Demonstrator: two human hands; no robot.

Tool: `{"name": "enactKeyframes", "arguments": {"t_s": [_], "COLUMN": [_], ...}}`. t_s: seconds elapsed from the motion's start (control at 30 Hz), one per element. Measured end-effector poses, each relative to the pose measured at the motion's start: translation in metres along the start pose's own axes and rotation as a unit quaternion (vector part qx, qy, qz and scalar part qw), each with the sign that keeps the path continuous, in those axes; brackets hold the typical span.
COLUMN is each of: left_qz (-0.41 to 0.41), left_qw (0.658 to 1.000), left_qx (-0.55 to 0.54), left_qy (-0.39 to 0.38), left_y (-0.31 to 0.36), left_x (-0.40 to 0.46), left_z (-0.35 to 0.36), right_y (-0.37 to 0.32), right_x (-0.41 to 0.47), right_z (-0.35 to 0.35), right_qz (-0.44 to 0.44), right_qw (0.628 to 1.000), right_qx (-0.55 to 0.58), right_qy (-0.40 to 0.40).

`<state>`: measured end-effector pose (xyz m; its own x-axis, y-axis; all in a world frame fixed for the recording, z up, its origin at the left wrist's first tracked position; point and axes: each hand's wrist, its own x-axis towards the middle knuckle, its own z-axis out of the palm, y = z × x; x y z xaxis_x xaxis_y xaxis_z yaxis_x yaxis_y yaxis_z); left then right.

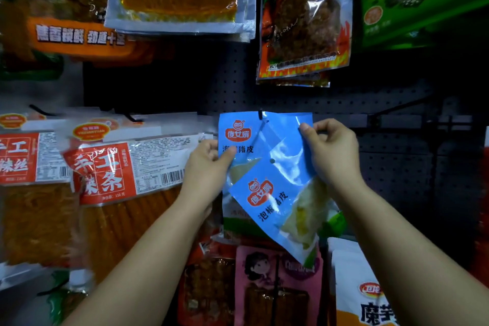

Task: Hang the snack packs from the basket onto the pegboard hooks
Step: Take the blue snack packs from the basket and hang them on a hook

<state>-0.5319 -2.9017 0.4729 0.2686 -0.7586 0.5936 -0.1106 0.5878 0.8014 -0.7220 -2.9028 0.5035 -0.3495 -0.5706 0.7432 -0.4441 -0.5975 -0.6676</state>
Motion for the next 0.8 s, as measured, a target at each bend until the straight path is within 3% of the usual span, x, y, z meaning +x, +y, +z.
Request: {"name": "enactKeyframes", "arguments": {"t_s": [0.13, 0.37, 0.6, 0.8], "left_qz": [0.007, 0.026, 0.038, 0.081], "left_qw": [0.995, 0.977, 0.982, 0.991], "left_qx": [0.1, 0.209, 0.182, 0.09], "left_qy": [-0.006, 0.028, 0.019, -0.062], "left_y": [-0.011, -0.014, -0.008, -0.002], "left_x": [0.008, 0.028, 0.016, -0.02], "left_z": [0.009, 0.023, 0.023, 0.021], "right_y": [0.014, 0.027, 0.036, 0.035], "right_x": [0.017, 0.029, 0.014, -0.009], "right_z": [0.012, 0.025, 0.01, -0.011], "right_qz": [0.017, 0.026, -0.02, -0.007], "right_qw": [0.997, 0.993, 0.997, 0.998], "right_qx": [-0.079, -0.114, -0.064, -0.022], "right_qy": [0.015, 0.003, 0.035, 0.058]}}
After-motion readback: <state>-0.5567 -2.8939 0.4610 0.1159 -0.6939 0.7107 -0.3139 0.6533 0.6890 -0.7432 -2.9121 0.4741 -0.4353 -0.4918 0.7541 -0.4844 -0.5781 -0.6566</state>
